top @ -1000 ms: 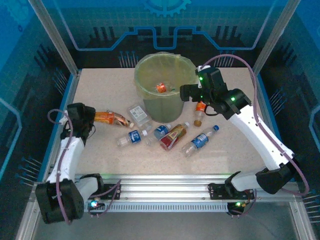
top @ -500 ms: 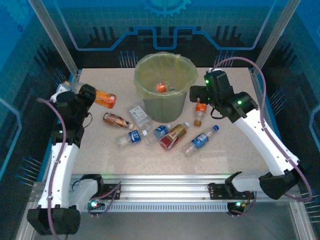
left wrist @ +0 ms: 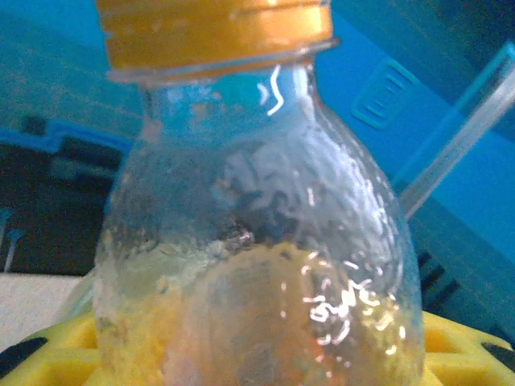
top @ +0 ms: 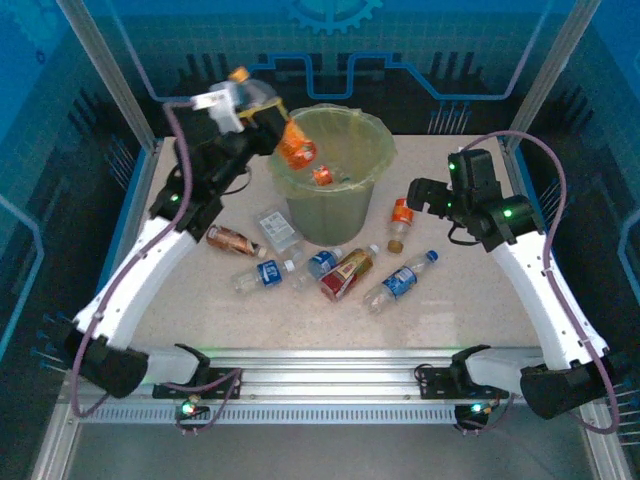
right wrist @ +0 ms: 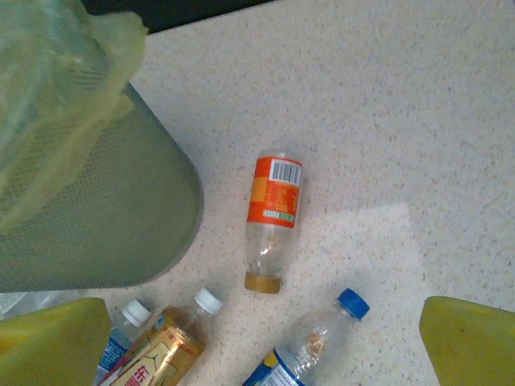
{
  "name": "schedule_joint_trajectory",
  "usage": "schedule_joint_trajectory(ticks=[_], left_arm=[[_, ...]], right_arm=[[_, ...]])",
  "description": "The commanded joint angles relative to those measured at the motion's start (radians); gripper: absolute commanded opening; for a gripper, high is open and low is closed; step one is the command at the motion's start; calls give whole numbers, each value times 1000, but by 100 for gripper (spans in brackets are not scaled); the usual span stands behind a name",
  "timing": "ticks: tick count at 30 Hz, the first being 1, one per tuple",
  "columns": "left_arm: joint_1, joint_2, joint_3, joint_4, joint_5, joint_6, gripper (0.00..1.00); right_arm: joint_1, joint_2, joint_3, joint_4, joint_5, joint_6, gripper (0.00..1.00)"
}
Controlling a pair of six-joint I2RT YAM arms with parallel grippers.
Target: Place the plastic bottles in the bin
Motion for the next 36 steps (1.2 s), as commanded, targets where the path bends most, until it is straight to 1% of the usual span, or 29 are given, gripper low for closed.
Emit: schedule_joint_trajectory(ticks=[1,3,5,10,15,23,30,32,35,36], left_arm=[[-60,114,121,43,-1,225,46],[-80,187,188,23,-6,279,47],[-91,259,254,-13,-9,306,47],[-106,410,391,-102,-1,370,49],[-113,503,446,-143,-3,411,49],[-113,573,450,-161,-18,419,53],[-112,604,450,-193,-19,400,69],[-113,608,454,-202,-20,400,78],[-112,613,468,-218,-21,401,86],[-113,613,475,-224,-20,402,91]], right_arm=[[-63,-17,-43,4,-155,18,100],[-95,-14,-65,11,-197,23,100],[-120,-11,-85,13,-225,28,100],[-153,-11,-122,16,-248,29,100],[-176,-8,-155,21,-254,31,100],[-187,46,-210,78,-275,36,100],[-188,146,-243,136,-310,28,99],[-188,172,-247,158,-327,26,98],[-187,212,-246,182,-346,25,96],[-188,224,-243,189,-352,25,96]])
